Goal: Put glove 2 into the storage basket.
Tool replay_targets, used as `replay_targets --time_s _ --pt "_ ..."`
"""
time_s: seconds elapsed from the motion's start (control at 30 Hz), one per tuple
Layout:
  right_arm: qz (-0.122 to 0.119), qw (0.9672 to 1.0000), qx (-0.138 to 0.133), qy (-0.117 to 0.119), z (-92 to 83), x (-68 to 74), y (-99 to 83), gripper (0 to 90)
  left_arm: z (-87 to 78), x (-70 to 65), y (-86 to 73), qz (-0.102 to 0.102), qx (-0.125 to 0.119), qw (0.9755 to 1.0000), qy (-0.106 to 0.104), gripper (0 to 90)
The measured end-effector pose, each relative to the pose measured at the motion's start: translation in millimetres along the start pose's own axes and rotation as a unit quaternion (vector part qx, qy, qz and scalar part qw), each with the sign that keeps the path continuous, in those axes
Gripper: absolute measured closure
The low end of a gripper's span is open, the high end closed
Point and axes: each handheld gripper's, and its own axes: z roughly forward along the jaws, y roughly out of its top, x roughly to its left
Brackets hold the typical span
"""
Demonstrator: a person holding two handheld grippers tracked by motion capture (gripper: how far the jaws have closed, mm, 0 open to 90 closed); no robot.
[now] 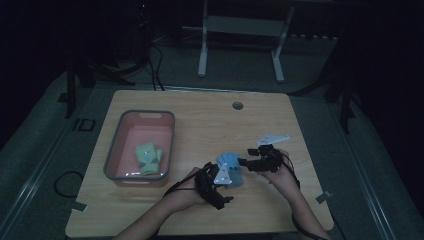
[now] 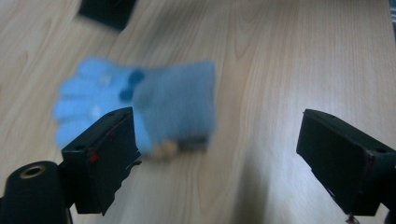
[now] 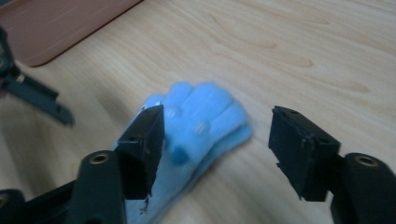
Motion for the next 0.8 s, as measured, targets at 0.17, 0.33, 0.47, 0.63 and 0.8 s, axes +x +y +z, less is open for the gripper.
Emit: replay_targets --time_s 0.17,0.33,0.47,0.63,0.8 --pt "0.006 0.9998 0.015 -0.013 18.4 -5.1 8.5 42.4 17.7 2.7 6.7 0.023 -0.004 0.9997 0.002 16.9" --pt "0.014 0.9995 0.026 -0.008 34.4 -8.2 5.9 36.0 30.4 6.7 3.4 0.029 -0.001 0.9996 -0.001 26.7" --pt "0.017 0.999 0.041 -0.005 44.8 -8.2 -0.4 34.9 36.4 7.2 -0.5 0.038 0.0 0.9993 -0.004 33.5" --pt "0.011 0.9983 0.057 -0.003 53.6 -4.0 -4.0 34.0 41.2 9.0 -3.8 0.044 0.012 0.999 0.003 44.0" --pt "0.003 0.9978 0.067 -0.004 58.3 -1.8 -6.7 33.5 41.6 12.1 -5.1 0.039 0.024 0.9988 0.015 58.3"
